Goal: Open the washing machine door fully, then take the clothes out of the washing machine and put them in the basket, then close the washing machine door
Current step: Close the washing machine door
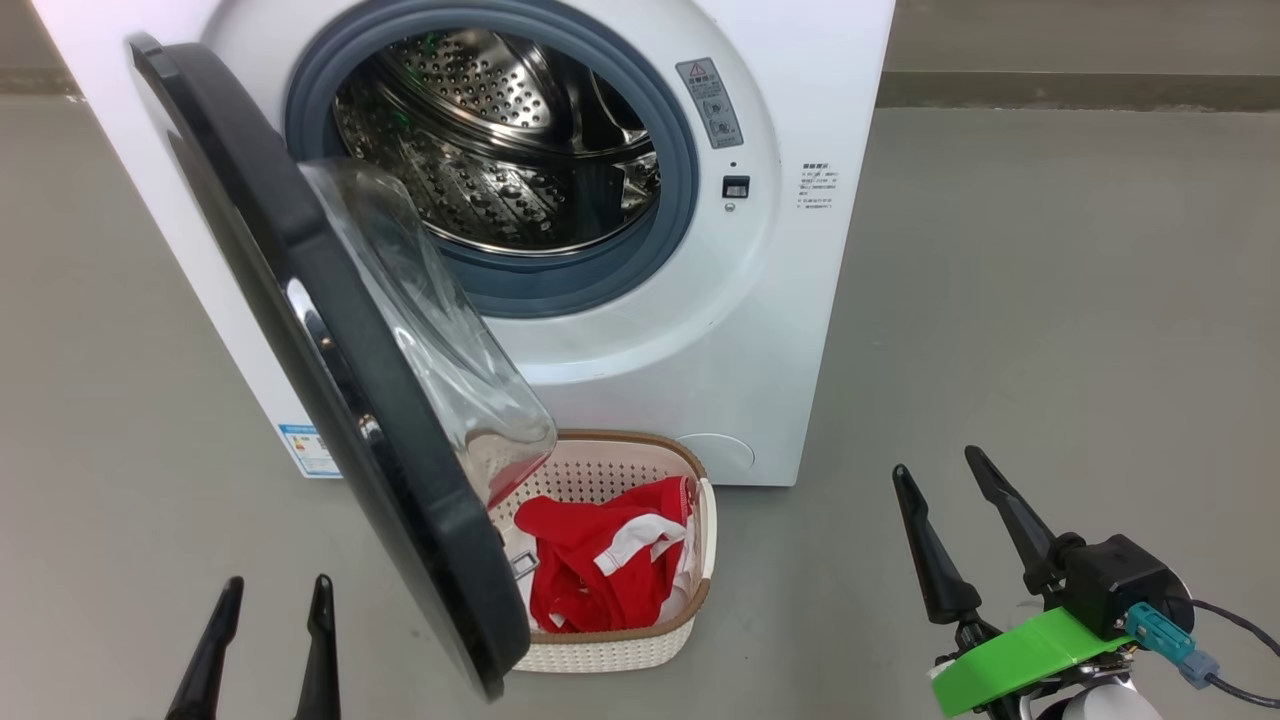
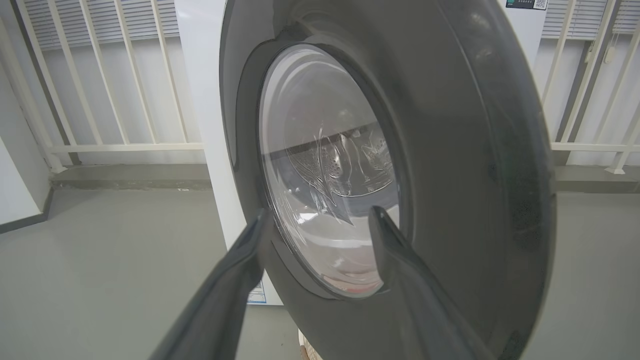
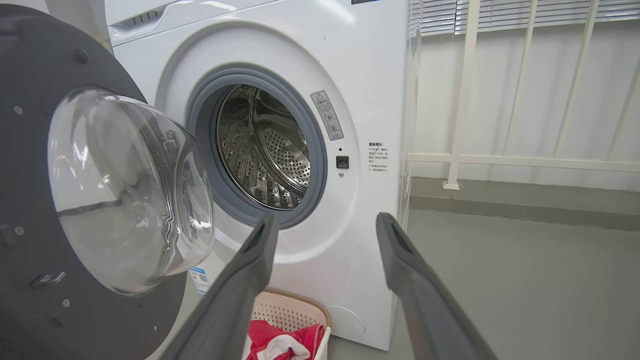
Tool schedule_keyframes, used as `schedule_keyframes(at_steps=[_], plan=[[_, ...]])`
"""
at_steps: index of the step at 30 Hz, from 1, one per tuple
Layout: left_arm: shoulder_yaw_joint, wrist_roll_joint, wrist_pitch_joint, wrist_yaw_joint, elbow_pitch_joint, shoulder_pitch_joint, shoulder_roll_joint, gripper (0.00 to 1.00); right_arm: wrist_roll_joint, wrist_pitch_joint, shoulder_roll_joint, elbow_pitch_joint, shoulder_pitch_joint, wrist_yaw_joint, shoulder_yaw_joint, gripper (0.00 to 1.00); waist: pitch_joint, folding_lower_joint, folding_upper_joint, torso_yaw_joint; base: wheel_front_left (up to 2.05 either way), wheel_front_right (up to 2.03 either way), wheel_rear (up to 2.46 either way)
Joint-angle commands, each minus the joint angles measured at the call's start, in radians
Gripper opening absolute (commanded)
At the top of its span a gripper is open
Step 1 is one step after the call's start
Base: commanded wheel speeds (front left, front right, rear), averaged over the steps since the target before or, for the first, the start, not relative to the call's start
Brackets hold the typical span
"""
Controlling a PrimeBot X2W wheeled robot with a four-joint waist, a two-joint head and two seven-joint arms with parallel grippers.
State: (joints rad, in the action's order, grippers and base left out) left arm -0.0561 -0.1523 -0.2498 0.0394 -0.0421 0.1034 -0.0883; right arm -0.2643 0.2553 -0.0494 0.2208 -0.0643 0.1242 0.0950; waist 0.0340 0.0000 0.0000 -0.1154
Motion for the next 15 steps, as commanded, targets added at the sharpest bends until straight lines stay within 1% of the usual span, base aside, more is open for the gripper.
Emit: schedule_keyframes(at_steps=[1,7,15], plan=[[-0.042,0.014,-0.012,0.009,0.018,-0.023,0.0,1.0,-0.006,0.006,-0.001,-0.028,-0.03,0.007,0.019,1.0,0.0,0.0,0.0,-0.001,0.0,0.0,0.0],[-0.062,0.032,-0.012,0.026,0.008,-0.023,0.016,1.0,-0.004,0.006,-0.001,-0.027,-0.03,0.007,0.02,1.0,0.002,0.0,0.0,-0.001,0.0,0.0,0.0],[-0.077,0.05,-0.012,0.035,0.003,-0.022,0.028,1.0,-0.004,0.006,-0.001,-0.026,-0.03,0.007,0.02,1.0,0.002,0.0,0.0,0.0,0.0,0.0,0.0]])
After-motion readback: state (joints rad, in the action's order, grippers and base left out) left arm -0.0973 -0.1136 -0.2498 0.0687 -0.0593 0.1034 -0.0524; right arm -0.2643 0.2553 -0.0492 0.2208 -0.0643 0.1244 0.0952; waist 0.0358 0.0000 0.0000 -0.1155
